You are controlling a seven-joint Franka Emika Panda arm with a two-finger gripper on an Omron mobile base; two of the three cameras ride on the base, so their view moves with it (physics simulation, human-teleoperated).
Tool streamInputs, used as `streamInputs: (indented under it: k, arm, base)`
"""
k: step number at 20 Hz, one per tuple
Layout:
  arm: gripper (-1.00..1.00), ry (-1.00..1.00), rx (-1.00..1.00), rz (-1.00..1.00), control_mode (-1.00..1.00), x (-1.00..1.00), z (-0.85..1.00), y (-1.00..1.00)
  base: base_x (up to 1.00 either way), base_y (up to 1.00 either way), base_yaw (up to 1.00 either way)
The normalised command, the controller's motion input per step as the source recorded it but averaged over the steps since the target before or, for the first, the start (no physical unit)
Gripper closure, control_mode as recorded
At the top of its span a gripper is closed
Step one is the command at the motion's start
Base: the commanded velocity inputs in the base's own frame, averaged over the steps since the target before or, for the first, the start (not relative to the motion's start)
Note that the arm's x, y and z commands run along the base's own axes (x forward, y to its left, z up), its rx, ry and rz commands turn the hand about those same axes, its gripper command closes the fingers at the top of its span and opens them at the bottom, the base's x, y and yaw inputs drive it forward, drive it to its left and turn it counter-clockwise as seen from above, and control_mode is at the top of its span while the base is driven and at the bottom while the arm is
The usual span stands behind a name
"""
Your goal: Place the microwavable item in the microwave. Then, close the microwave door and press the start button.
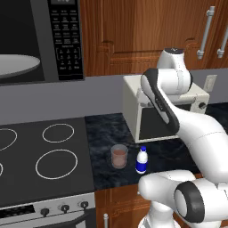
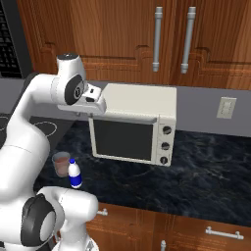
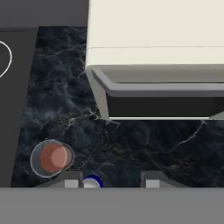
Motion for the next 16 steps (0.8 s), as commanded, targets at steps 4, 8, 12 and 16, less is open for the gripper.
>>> streamInputs:
  k: [4, 8, 12, 16]
  arm:
    - [-1.00, 0.01, 0.00, 0.00, -1.00, -0.02, -0.03, 0.13]
    - [-1.00, 0.05, -0.15, 0.05, -1.00, -0.14, -0.32, 0.76]
    - [-1.00, 0.04, -0.10, 0.28, -1.00, -0.03, -0.85, 1.00]
    - [-1.00, 0.14, -0.09, 0.27, -1.00, -0.21, -0.79, 0.73]
  base:
    - [0.00, 0.00, 0.00]
    - [0.00, 0.00, 0.00]
    - [0.00, 0.00, 0.00]
    - [0.00, 0.00, 0.00]
